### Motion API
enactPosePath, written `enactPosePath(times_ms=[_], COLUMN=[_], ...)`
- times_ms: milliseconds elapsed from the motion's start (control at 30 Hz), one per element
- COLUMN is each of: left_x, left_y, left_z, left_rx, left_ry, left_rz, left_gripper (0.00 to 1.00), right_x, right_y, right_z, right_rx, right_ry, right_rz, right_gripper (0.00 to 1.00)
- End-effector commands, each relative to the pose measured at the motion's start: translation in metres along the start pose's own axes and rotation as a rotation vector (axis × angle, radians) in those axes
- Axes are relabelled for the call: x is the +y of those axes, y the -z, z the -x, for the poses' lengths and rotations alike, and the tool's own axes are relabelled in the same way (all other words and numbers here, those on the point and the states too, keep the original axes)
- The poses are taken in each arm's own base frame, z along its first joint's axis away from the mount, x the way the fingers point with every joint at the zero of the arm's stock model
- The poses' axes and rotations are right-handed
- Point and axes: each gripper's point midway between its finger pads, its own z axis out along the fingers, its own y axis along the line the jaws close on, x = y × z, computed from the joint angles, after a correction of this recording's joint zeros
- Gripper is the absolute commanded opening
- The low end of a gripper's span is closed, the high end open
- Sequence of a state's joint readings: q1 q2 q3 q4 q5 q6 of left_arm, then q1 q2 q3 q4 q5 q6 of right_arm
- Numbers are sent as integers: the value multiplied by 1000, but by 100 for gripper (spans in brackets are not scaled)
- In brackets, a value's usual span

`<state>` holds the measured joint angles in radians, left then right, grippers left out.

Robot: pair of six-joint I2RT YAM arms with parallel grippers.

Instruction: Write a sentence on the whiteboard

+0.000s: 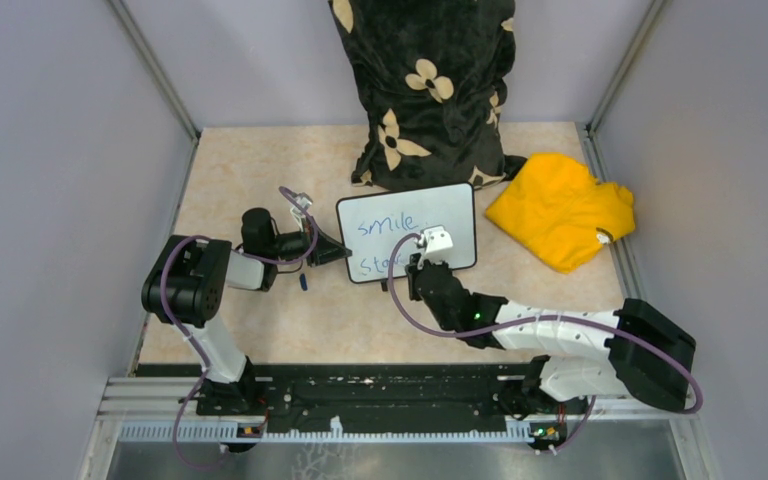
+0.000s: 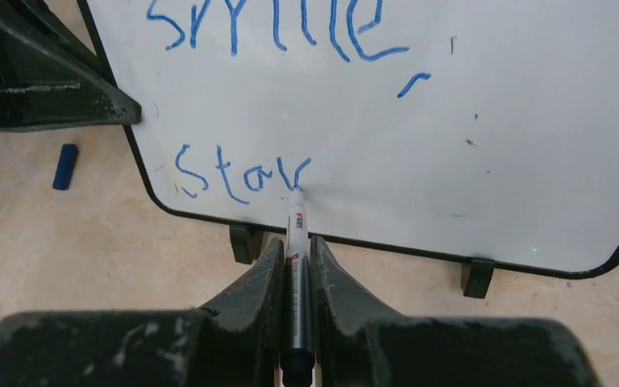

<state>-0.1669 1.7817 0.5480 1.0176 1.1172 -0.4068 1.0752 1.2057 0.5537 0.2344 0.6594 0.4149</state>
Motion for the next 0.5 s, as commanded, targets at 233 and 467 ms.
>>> enactPosePath(times_ms=[233,467], left_x=[3,3], left_y=[-3,-3], left_z=[-11,-11], left_rx=[31,31], left_ry=[46,45], left_rz=[2,2], left_gripper=[0,0], right_x=[2,18], right_y=[0,-7], right_z=[-17,-17], right_rx=[46,55], right_ry=[-20,-25], right_rz=[32,72], right_gripper=[0,0])
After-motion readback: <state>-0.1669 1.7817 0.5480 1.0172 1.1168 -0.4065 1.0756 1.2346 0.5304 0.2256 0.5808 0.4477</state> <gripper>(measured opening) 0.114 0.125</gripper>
